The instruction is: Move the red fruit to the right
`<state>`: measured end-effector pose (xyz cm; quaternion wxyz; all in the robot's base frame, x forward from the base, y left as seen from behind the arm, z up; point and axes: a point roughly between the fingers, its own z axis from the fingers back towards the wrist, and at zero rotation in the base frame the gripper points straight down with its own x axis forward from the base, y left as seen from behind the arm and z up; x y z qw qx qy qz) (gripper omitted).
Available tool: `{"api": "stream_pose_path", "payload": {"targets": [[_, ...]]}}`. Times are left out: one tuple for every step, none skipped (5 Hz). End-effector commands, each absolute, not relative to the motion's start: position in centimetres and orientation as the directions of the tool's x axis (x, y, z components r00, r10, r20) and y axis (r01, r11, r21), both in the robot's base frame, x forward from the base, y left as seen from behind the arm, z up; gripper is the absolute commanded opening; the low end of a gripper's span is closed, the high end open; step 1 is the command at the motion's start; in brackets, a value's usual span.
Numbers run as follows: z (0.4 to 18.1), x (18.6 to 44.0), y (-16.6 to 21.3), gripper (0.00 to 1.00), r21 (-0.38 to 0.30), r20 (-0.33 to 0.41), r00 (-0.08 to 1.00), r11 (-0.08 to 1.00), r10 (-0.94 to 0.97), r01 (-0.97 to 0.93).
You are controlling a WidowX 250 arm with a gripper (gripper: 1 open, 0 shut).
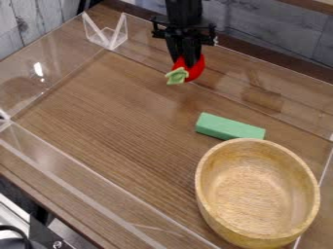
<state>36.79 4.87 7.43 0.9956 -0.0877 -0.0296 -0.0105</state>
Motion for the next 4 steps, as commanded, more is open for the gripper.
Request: {"api": "stream_pose_path", "payload": {"targets": [[8.34,37.43,5.33,0.0,-0.156,0.129,0.991,0.986,-0.036,0.057],[8.53,37.36,5.03,0.0,-0.155,0.136,0.988,0.984,-0.071,0.092],[8.88,37.3,4.65,0.0,-0.155,0.144,0.984,0.98,-0.104,0.127],[8.77,37.49,4.78,0.0,-0.155,0.152,0.988,0.986,-0.036,0.06]]}}
